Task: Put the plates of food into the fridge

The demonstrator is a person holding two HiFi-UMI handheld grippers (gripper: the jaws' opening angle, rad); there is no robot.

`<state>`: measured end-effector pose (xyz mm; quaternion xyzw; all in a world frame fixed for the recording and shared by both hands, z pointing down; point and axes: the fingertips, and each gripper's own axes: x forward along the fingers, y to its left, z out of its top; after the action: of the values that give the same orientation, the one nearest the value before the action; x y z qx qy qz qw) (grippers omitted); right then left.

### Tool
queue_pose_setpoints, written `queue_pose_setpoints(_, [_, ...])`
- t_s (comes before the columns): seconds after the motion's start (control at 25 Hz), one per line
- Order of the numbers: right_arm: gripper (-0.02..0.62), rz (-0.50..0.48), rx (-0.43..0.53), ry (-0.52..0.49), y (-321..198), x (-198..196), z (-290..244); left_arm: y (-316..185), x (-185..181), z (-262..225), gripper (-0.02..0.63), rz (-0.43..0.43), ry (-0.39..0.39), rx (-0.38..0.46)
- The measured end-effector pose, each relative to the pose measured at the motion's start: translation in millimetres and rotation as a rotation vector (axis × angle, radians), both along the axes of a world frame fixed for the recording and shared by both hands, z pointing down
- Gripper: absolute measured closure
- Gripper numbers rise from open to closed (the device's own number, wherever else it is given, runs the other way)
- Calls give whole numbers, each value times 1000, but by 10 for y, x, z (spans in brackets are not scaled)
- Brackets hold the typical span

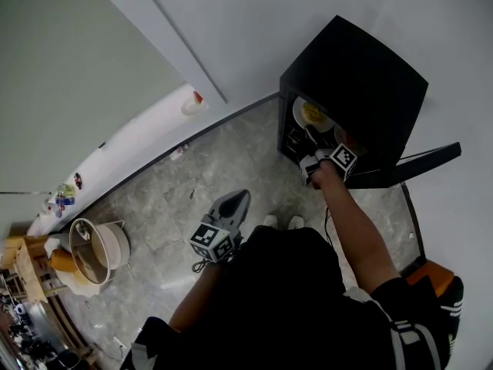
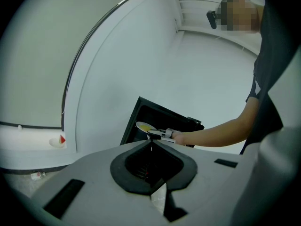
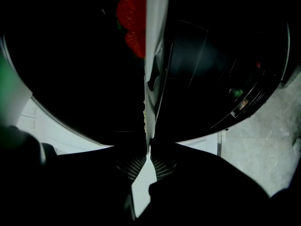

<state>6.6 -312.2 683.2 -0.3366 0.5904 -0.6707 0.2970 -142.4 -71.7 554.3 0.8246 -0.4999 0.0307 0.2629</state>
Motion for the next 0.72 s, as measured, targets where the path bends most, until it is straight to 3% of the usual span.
queue_pose_setpoints(0.72, [554, 92, -30, 0, -206, 60, -127, 84, 7, 34, 583, 0, -4, -14])
